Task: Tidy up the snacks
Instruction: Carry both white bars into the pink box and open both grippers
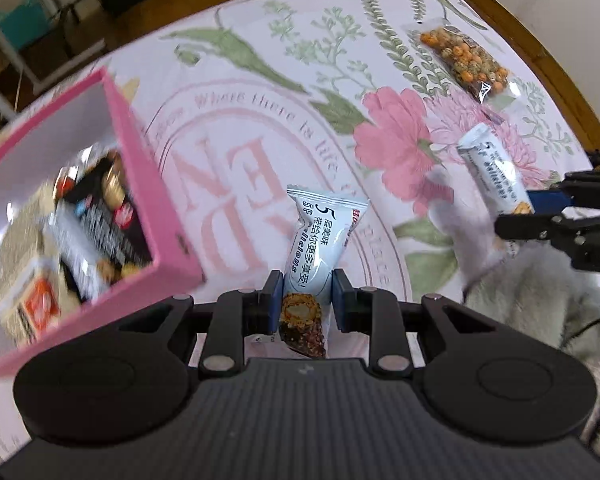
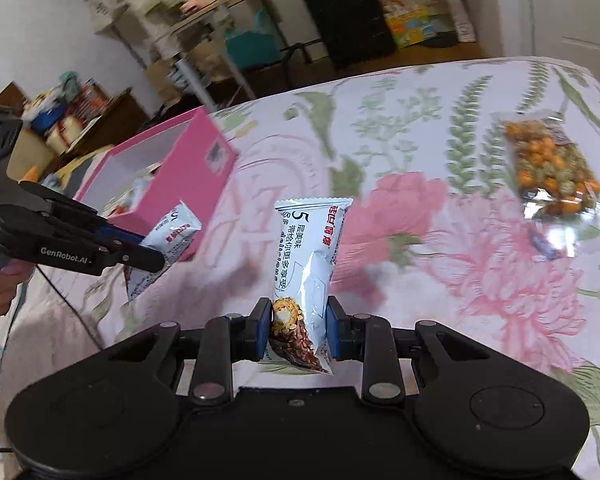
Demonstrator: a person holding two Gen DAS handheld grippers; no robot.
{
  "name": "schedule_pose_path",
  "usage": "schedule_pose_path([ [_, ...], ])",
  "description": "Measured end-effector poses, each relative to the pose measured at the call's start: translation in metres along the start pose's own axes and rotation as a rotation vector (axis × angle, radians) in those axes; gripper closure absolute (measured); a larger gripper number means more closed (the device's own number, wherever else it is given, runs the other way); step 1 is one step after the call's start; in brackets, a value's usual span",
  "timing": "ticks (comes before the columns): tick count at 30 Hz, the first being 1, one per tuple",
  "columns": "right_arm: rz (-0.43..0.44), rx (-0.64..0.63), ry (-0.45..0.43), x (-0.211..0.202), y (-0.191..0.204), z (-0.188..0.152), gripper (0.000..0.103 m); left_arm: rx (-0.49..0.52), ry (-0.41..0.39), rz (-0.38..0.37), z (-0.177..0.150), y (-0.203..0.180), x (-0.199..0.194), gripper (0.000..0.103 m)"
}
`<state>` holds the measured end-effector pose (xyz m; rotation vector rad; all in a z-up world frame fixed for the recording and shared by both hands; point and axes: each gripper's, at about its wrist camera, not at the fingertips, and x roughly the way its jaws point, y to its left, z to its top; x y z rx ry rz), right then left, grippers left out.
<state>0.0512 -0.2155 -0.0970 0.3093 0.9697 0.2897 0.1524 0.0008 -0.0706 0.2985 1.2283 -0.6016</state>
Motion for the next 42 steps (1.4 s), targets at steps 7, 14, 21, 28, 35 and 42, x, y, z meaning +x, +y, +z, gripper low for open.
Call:
schedule_pose_path([
  [7, 0.090, -0.093, 0.026, 0.003, 0.043, 0.013, 0.070, -0.183, -0.076, 0.023, -0.029, 0.035, -0.043, 0.079],
  [14, 0.214, -0.183, 0.008, 0.013, 0.087, 0.038, 0.071, -0.337, -0.222, 0.078, -0.053, 0.078, -0.088, 0.079],
  [21, 0.272, -0.292, -0.023, 0.033, 0.134, 0.068, 0.070, -0.510, -0.345, 0.078, -0.076, 0.132, -0.100, 0.079],
  [28, 0.261, -0.346, -0.018, 0.079, 0.173, 0.104, 0.071, -0.591, -0.374, 0.085, -0.069, 0.167, -0.078, 0.079],
  [35, 0.162, -0.436, -0.005, 0.132, 0.204, 0.119, 0.071, -0.650, -0.397, 0.059, -0.055, 0.191, -0.047, 0.079],
  [42, 0.066, -0.439, -0.005, 0.157, 0.208, 0.117, 0.071, -0.626, -0.400, 0.177, -0.051, 0.195, -0.022, 0.077],
])
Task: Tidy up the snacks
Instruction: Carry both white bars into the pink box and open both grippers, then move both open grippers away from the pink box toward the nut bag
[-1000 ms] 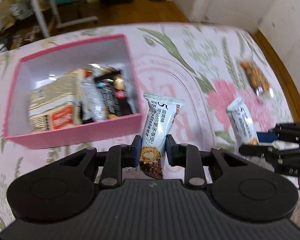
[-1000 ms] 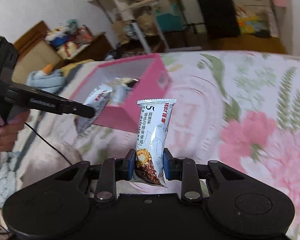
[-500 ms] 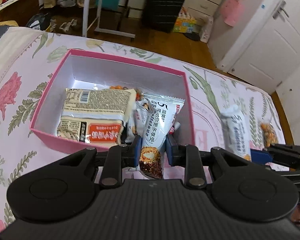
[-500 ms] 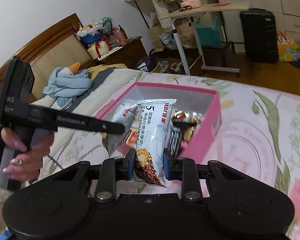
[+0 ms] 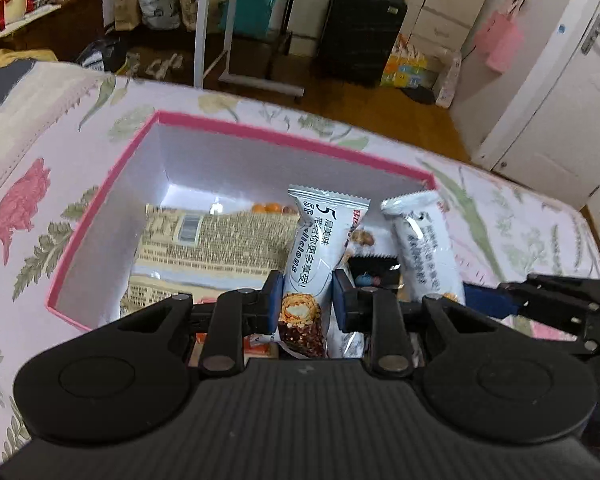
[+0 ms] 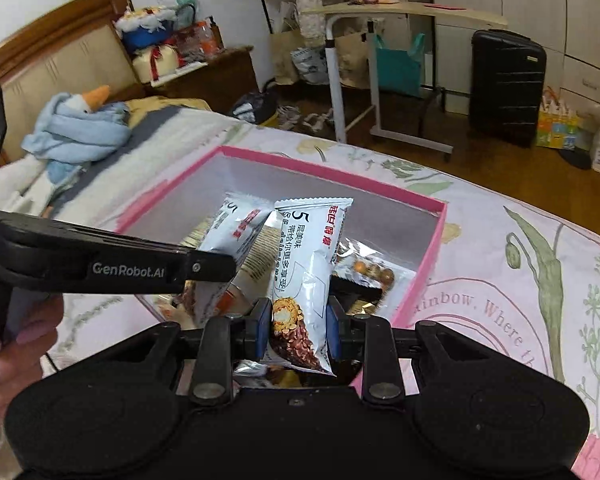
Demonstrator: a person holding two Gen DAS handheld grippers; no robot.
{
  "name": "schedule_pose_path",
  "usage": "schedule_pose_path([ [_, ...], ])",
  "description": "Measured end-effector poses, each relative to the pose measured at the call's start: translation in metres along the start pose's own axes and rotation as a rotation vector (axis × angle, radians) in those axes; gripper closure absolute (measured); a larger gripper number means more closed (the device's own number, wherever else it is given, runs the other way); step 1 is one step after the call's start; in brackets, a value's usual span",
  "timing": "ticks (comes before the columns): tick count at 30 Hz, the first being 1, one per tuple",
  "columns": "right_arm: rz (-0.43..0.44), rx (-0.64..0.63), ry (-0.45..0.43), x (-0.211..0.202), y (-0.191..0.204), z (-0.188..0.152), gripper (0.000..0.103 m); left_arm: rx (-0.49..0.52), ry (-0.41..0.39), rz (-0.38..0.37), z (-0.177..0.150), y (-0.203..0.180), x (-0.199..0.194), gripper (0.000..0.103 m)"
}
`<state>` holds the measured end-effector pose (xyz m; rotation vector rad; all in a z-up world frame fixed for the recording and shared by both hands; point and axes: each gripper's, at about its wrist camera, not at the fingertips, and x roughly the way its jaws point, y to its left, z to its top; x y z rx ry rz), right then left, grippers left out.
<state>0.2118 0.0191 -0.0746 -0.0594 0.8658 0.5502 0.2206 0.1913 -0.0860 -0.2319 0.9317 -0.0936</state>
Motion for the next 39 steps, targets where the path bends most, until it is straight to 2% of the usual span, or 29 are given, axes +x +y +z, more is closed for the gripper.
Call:
schedule_pose_path([
  [3, -0.012, -0.019, 0.007, 0.007, 0.002, -0.003, 0.069, -0.020, 0.018, -0.020, -0.003, 0.004, 0.006, 0.073],
  [6, -0.014, -0.011, 0.019, 0.011, 0.002, -0.006, 0.062, -0.043, 0.016, 0.004, -0.007, 0.006, 0.007, 0.058],
  [12, 0.012, 0.006, -0.027, -0.021, -0.001, -0.014, 0.057, 0.008, -0.007, 0.025, -0.015, -0.001, -0.012, 0.057],
  [16, -0.009, 0.005, -0.062, -0.054, -0.007, -0.027, 0.056, 0.065, -0.019, 0.022, -0.022, -0.011, -0.033, 0.057],
  [20, -0.042, 0.020, -0.087, -0.088, -0.017, -0.045, 0.055, 0.113, -0.023, -0.013, -0.031, -0.024, -0.056, 0.057],
  [25, -0.080, 0.059, -0.117, -0.131, -0.031, -0.058, 0.055, 0.181, -0.009, -0.053, -0.039, -0.049, -0.077, 0.056],
  [29, -0.064, 0.057, -0.199, -0.170, -0.027, -0.067, 0.048, 0.231, -0.015, -0.082, -0.045, -0.075, -0.091, 0.055],
  [33, -0.117, 0.034, -0.219, -0.185, -0.026, -0.078, 0.046, 0.282, -0.021, -0.124, -0.051, -0.107, -0.102, 0.051],
  [39, -0.194, 0.165, -0.214, -0.197, -0.072, -0.109, 0.045, 0.367, -0.007, -0.193, -0.064, -0.161, -0.097, 0.045],
])
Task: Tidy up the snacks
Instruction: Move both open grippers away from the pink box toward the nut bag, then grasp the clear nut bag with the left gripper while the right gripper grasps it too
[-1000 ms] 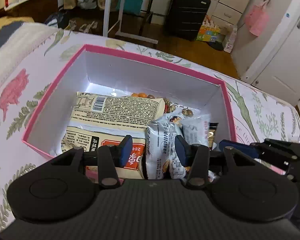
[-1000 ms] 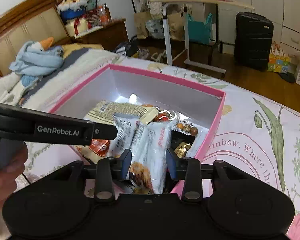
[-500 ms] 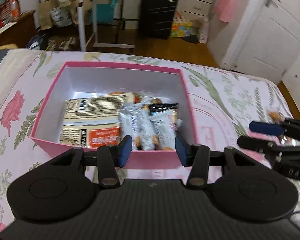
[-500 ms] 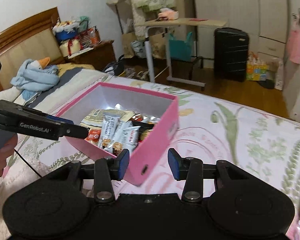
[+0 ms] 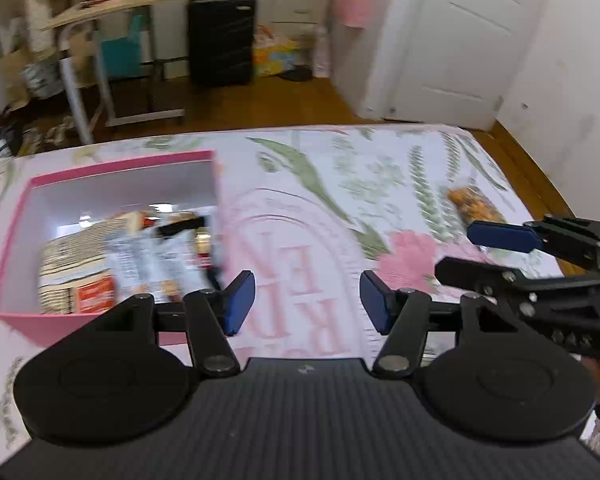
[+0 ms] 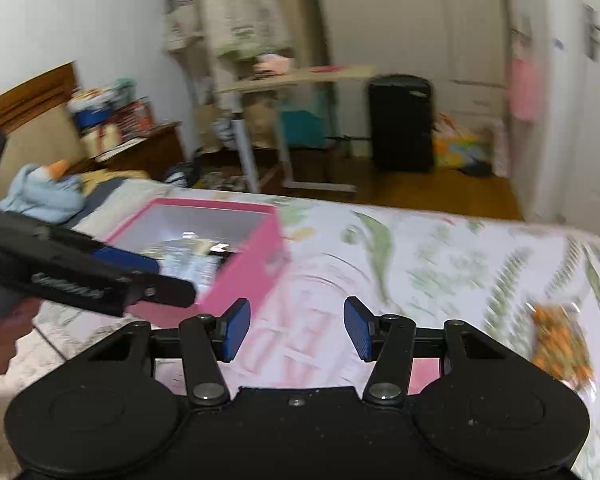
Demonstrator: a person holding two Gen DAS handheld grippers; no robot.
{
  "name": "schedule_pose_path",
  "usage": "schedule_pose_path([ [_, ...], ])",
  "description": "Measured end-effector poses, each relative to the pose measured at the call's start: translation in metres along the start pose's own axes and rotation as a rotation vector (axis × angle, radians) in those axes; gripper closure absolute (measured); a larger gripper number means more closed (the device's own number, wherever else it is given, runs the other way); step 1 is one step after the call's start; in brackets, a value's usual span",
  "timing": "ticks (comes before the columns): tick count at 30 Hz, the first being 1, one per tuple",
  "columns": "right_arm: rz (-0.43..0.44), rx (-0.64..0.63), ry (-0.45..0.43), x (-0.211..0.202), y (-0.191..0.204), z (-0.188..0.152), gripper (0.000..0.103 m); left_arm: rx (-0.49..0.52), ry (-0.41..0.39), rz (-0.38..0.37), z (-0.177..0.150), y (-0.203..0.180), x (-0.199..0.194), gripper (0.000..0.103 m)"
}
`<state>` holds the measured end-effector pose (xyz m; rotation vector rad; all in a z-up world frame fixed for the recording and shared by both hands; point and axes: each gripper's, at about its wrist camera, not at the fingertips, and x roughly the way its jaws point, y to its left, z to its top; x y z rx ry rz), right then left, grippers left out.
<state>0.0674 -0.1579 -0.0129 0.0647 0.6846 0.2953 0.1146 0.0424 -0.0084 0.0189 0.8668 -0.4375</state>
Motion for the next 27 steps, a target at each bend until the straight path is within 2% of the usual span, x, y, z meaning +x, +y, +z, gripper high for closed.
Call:
schedule_pose_path([
  [7, -0.151, 0.098, -0.004, -0.018, -0.073, -0.035, 0.035, 0.055, 0.037, -0.060, 0.005, -0.058, 0.050, 0.040],
  [11, -0.217, 0.099, -0.017, -0.026, -0.106, -0.050, 0.022, 0.058, 0.030, -0.090, 0.005, -0.084, 0.078, 0.037],
  [14, -0.227, 0.091, -0.032, -0.021, -0.135, -0.060, 0.012, 0.054, 0.029, -0.114, 0.007, -0.105, 0.104, 0.036],
  [19, -0.274, 0.107, -0.052, 0.007, -0.188, -0.067, 0.011, 0.044, 0.040, -0.179, 0.017, -0.142, 0.159, 0.036],
  [23, -0.280, 0.097, -0.062, 0.028, -0.223, -0.074, 0.006, 0.028, 0.045, -0.230, 0.032, -0.166, 0.203, 0.036],
  [25, -0.298, 0.093, -0.066, 0.038, -0.237, -0.077, 0.006, 0.028, 0.081, -0.217, 0.039, -0.177, 0.227, 0.036],
  [27, -0.289, 0.106, -0.048, 0.048, -0.252, -0.082, 0.005, 0.025, 0.078, -0.230, 0.045, -0.185, 0.246, 0.036],
])
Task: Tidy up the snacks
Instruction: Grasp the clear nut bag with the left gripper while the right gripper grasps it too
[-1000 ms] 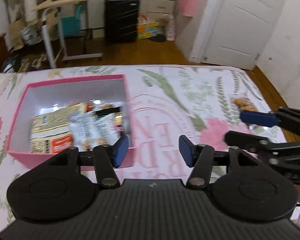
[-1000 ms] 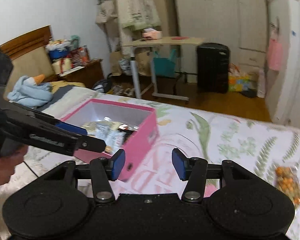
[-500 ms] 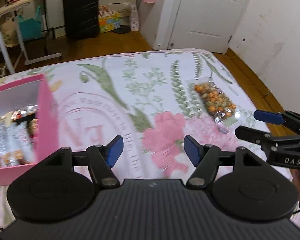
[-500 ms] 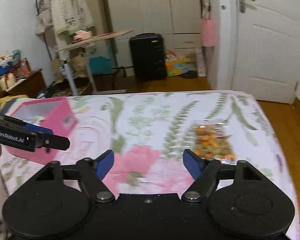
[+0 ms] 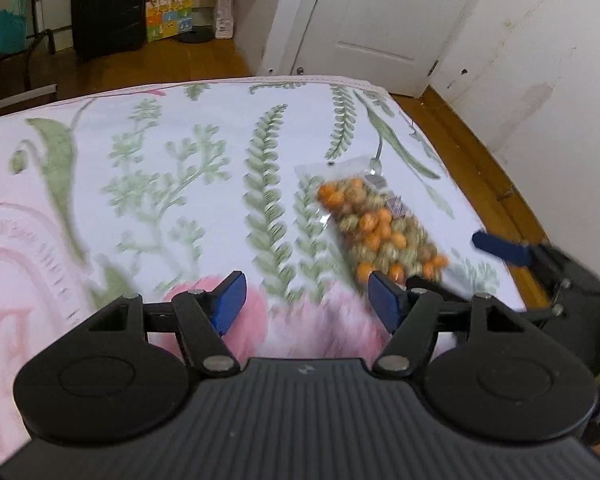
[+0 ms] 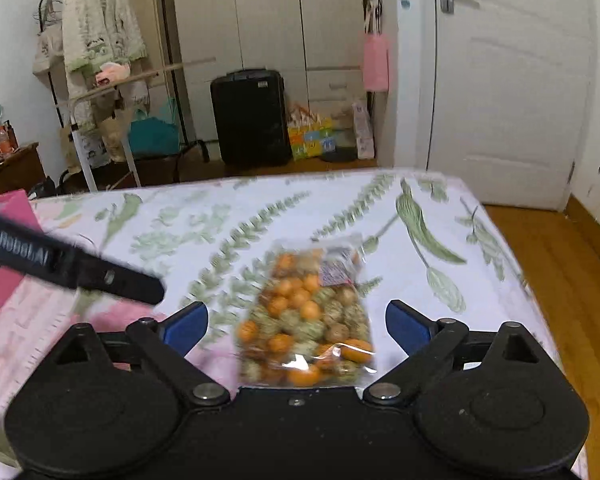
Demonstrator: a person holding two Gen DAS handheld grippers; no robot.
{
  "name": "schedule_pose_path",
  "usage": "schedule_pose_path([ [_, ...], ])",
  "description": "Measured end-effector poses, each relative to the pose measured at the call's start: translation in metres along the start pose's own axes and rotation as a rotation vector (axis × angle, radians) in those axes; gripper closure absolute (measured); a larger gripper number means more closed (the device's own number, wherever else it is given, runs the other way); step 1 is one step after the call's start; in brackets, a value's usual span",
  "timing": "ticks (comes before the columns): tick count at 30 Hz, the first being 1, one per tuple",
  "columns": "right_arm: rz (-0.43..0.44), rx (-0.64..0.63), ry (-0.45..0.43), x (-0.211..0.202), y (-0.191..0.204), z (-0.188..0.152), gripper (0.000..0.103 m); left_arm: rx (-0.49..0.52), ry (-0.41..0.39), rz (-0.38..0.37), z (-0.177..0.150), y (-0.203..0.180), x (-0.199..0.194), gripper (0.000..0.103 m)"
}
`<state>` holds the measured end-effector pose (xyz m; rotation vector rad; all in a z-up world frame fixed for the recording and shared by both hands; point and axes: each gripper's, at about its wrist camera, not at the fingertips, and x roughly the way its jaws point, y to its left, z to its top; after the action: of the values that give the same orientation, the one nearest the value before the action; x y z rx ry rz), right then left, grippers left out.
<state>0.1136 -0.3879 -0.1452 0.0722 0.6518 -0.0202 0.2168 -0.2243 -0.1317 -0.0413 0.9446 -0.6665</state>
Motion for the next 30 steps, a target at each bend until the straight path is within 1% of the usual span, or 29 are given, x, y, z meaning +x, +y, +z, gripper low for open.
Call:
schedule_pose_path([
  [2, 0.007, 0.017, 0.030, 0.013, -0.011, -0.004, 0.005, -0.020, -0.008, -0.025, 0.008, -0.001, 0.017, 0.038],
  [4, 0.030, 0.057, 0.057, 0.022, -0.024, -0.009, 0.005, -0.074, -0.048, -0.052, 0.014, 0.000, 0.024, 0.038],
  [5, 0.056, 0.082, 0.067, 0.024, -0.029, -0.011, 0.005, -0.095, -0.069, -0.065, 0.017, 0.000, 0.028, 0.038],
  [7, 0.135, 0.136, 0.087, 0.026, -0.036, -0.014, 0.005, -0.106, -0.078, -0.068, 0.023, -0.003, 0.035, 0.039],
  [9, 0.181, 0.146, 0.087, 0.028, -0.038, -0.015, 0.004, -0.091, -0.065, -0.075, 0.026, -0.007, 0.046, 0.039],
  [11, 0.207, 0.124, 0.106, 0.033, -0.036, -0.014, 0.002, -0.069, -0.019, -0.068, 0.025, -0.012, 0.059, 0.040],
  [12, 0.207, 0.103, 0.112, 0.035, -0.034, -0.013, 0.001, -0.062, 0.007, -0.067, 0.024, -0.014, 0.065, 0.042],
  [14, 0.201, 0.051, 0.132, 0.042, -0.029, -0.011, 0.000, -0.069, 0.067, -0.083, 0.020, -0.016, 0.078, 0.051],
  [15, 0.189, 0.018, 0.139, 0.044, -0.026, -0.011, 0.000, -0.087, 0.079, -0.078, 0.019, -0.016, 0.081, 0.053],
  [16, 0.175, -0.019, 0.141, 0.046, -0.022, -0.011, 0.000, -0.112, 0.073, -0.075, 0.019, -0.016, 0.080, 0.058],
  [18, 0.142, -0.081, 0.147, 0.049, -0.012, -0.012, 0.000, -0.126, 0.082, -0.094, 0.021, -0.017, 0.082, 0.064],
  [20, 0.102, -0.122, 0.156, 0.050, -0.003, -0.014, 0.000, -0.134, 0.104, -0.108, 0.023, -0.019, 0.085, 0.065],
  [21, 0.082, -0.131, 0.156, 0.050, 0.001, -0.015, 0.000, -0.185, 0.158, -0.127, 0.024, -0.019, 0.087, 0.064],
  [22, 0.062, -0.126, 0.154, 0.050, 0.004, -0.015, 0.000, -0.197, 0.181, -0.143, 0.024, -0.019, 0.091, 0.062],
  [24, 0.033, -0.073, 0.143, 0.048, 0.007, -0.017, 0.000, -0.225, 0.225, -0.164, 0.024, -0.017, 0.093, 0.061],
  [25, 0.022, -0.052, 0.136, 0.046, 0.007, -0.018, 0.000, -0.237, 0.236, -0.174, 0.023, -0.016, 0.093, 0.061],
  [26, 0.006, -0.031, 0.129, 0.045, 0.009, -0.019, 0.003, -0.238, 0.240, -0.181, 0.021, -0.014, 0.092, 0.061],
  [28, -0.012, -0.018, 0.123, 0.041, 0.013, -0.020, 0.005, -0.237, 0.237, -0.188, 0.017, -0.013, 0.088, 0.061],
  [30, -0.024, 0.016, 0.128, 0.035, 0.018, -0.023, 0.006, -0.213, 0.230, -0.192, 0.012, -0.014, 0.083, 0.061],
])
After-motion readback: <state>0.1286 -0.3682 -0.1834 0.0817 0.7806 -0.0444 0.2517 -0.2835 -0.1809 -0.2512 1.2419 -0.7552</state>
